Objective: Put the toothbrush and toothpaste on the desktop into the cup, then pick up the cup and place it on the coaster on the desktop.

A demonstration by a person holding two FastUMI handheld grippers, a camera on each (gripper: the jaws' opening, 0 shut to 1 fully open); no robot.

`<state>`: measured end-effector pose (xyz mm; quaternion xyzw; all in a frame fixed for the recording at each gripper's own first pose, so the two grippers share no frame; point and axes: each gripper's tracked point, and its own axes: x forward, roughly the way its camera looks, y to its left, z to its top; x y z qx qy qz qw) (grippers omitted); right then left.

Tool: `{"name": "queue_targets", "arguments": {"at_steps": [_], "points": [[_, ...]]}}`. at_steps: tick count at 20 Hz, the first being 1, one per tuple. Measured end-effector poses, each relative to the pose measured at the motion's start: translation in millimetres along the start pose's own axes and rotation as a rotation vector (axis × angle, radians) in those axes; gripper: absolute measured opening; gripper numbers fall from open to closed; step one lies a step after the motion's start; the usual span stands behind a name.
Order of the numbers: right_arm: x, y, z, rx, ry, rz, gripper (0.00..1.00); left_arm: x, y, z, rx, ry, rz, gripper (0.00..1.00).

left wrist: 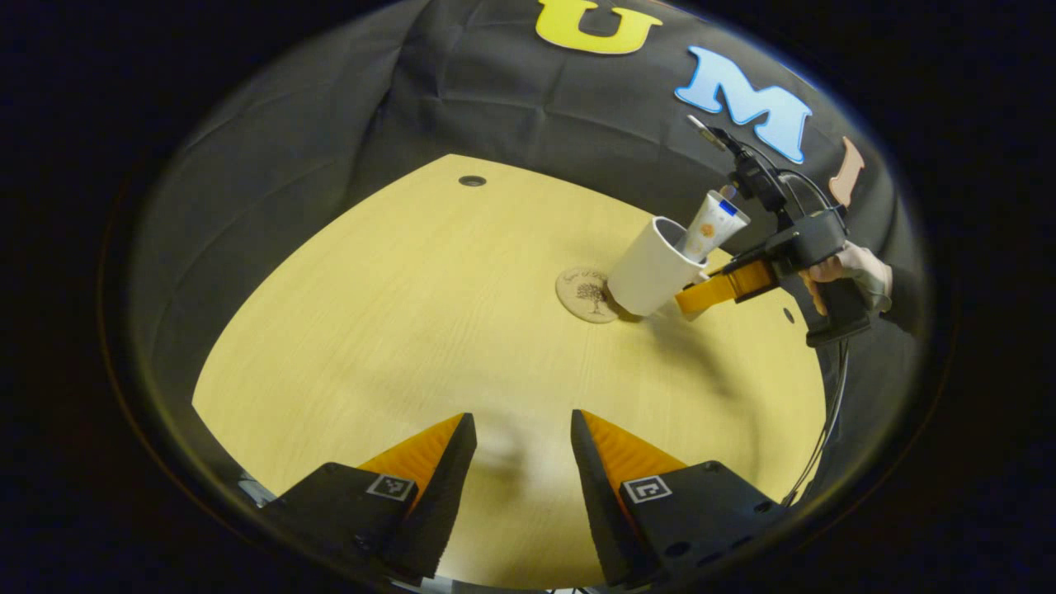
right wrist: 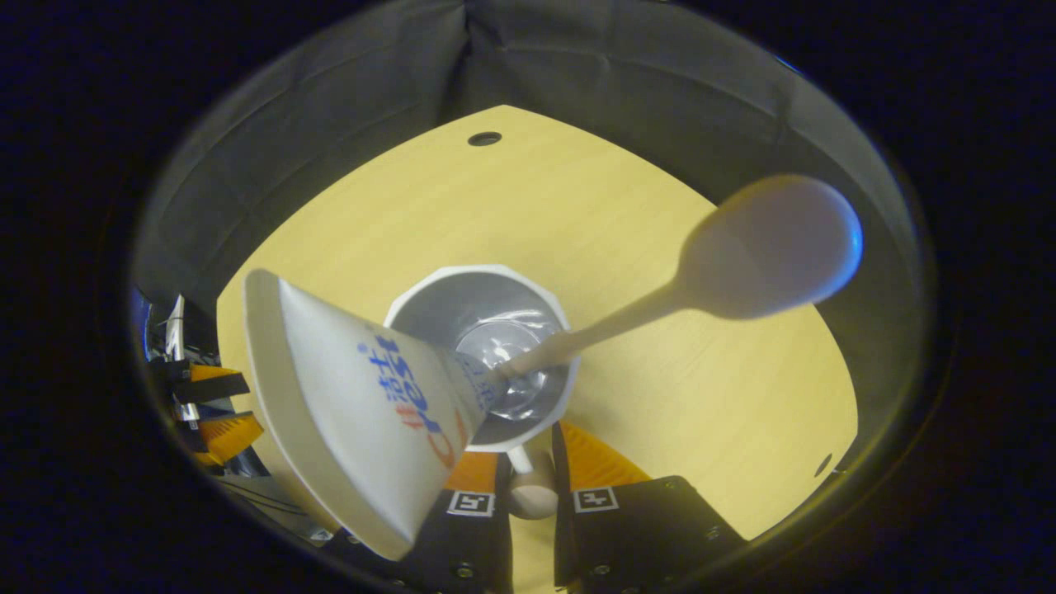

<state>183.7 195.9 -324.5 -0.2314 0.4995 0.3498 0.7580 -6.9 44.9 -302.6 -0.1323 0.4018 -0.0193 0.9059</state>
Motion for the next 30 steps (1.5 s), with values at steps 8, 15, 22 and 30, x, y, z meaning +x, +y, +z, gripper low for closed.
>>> {"name": "queue_targets", "arguments": {"at_steps": [8, 15, 22, 30], "points": [[23.0, 18.5, 20.3, -0.042, 0.048, -0.026, 0.24, -7.5, 55.1, 11.4, -0.036, -0.007, 0.029, 0.76], [25.4, 16.7, 14.1, -0.030, 0.073, -0.046, 0.20, -10.5, 66.1, 6.6, -0.078, -0.004, 0.021, 0.77], [15.5, 20.9, 19.4, -0.006, 0.019, -0.028, 0.25, -6.5, 44.8, 13.4, -0.033, -0.018, 0.003, 0.77], [-40.1, 19.9, 32.1, 0.085, -0.129, -0.026, 0.25, -28.1, 22.9, 26.7, 0.012, -0.061, -0.021, 0.77]]}}
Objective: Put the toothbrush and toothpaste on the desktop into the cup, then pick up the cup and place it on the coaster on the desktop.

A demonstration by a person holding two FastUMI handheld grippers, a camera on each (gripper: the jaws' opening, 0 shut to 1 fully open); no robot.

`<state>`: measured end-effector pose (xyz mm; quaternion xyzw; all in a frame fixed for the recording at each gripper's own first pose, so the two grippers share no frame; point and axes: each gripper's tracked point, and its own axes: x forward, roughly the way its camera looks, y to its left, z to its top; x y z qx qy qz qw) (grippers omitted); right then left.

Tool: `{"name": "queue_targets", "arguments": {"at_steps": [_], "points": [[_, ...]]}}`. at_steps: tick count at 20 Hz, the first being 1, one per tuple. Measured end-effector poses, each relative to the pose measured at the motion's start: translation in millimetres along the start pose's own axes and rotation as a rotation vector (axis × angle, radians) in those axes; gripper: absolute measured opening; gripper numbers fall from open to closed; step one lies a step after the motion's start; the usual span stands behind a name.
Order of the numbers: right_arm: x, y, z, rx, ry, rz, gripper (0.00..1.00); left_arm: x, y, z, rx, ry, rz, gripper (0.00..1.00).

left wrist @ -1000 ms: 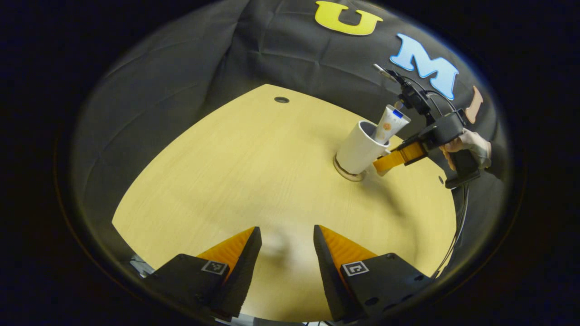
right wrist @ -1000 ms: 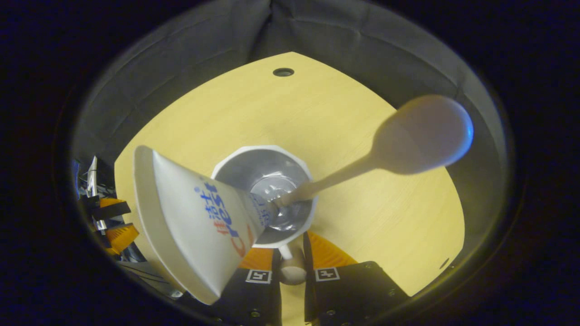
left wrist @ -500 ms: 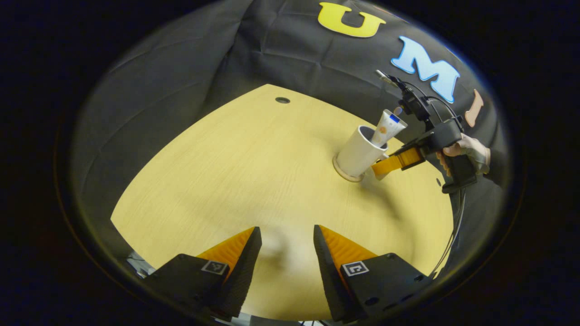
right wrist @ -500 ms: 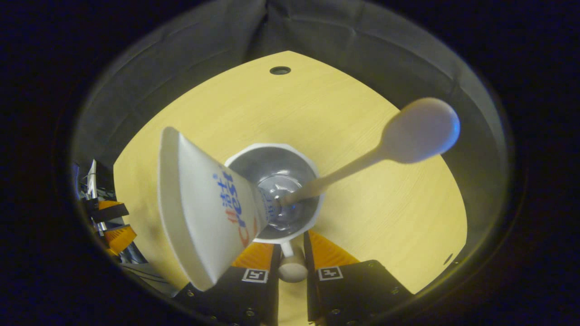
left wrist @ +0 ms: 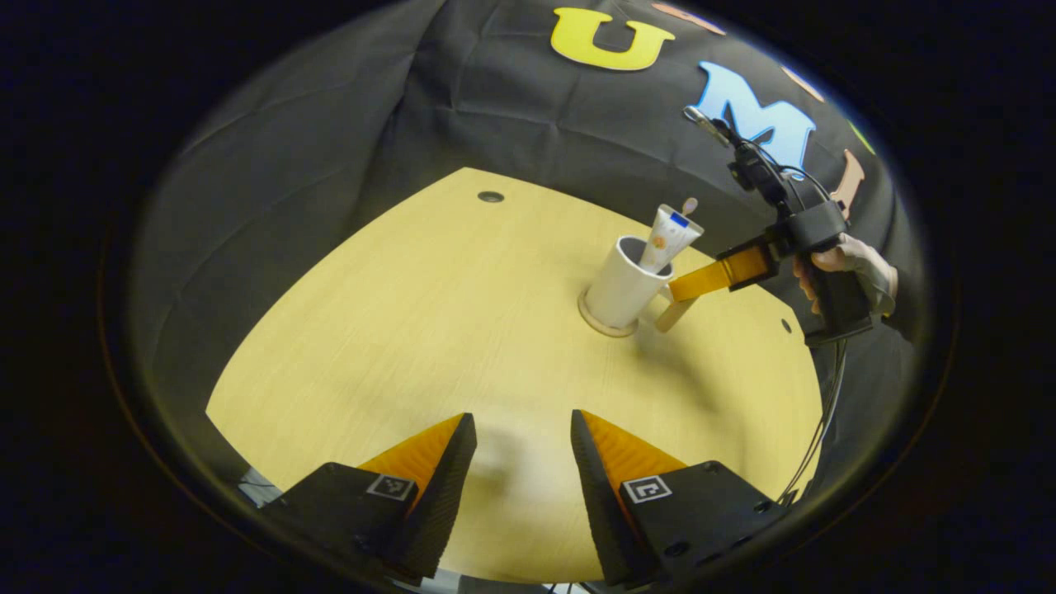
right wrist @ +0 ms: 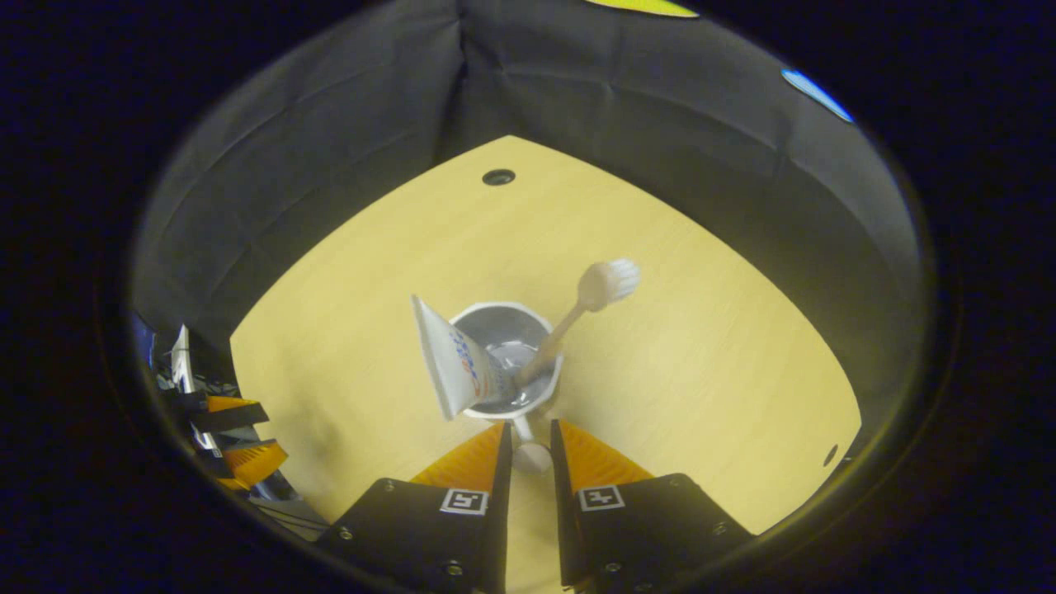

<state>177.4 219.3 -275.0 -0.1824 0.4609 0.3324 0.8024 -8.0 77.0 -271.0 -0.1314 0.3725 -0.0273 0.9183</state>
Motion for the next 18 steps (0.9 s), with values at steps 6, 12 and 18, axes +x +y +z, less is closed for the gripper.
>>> {"name": "queue_targets", "arguments": {"at_steps": [6, 12, 18], "points": [[-91.1, -28.1, 14.9, 0.120, -0.240, -0.111, 0.23, -14.9, -43.4, 71.2, 0.098, -0.144, -0.063, 0.76], [-201.1, -62.6, 21.0, 0.268, -0.547, -0.289, 0.20, -55.5, -118.8, 170.1, 0.219, -0.367, -0.142, 0.76], [-307.5, -76.1, 17.4, 0.320, -0.788, -0.442, 0.23, -105.3, -195.0, 242.7, 0.318, -0.576, -0.209, 0.76]]}}
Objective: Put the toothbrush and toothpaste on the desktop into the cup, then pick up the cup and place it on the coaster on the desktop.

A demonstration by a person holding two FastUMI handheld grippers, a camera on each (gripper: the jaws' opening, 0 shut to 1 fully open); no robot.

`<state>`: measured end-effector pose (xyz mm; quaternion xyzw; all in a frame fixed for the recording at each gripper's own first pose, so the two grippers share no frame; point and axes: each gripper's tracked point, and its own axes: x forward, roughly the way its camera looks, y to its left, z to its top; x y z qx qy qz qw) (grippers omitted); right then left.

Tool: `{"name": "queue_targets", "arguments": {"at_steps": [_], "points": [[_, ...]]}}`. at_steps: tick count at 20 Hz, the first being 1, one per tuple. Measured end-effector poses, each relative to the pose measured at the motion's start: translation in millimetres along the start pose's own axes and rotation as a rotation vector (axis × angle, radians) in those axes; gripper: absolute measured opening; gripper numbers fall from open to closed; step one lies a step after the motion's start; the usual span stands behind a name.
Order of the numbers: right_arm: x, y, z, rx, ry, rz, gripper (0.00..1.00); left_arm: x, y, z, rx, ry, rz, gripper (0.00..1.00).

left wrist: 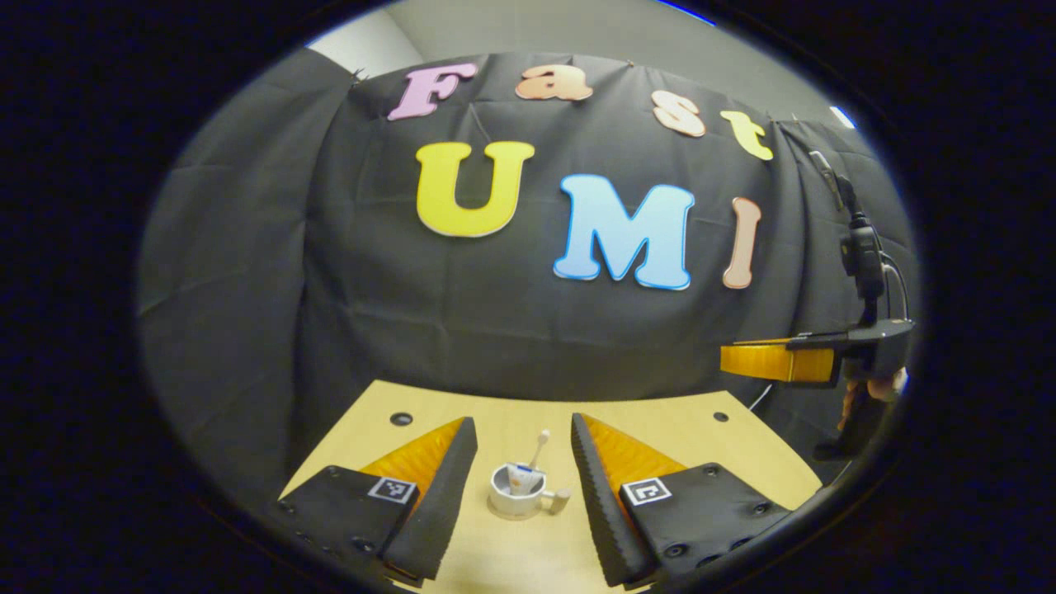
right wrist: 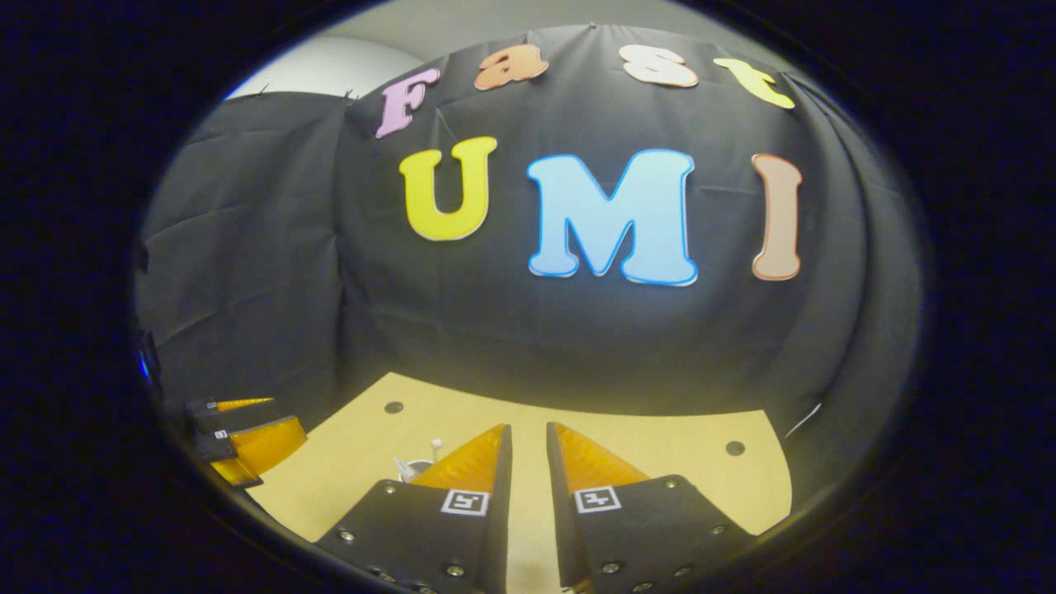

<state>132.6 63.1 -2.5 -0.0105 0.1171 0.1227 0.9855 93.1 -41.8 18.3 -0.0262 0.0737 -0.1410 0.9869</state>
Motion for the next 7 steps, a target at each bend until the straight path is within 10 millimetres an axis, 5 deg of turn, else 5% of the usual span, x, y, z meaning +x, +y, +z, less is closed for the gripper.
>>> {"name": "queue_targets", "arguments": {"at_steps": [6, 7], "points": [[-52.1, -13.9, 54.3, -0.025, -0.223, -0.083, 0.24, -5.4, -46.3, 78.1, 0.050, -0.170, -0.060, 0.75], [-57.9, -12.2, 58.9, -0.027, -0.230, -0.086, 0.25, -6.4, -52.6, 86.4, 0.064, -0.191, -0.067, 0.82]]}}
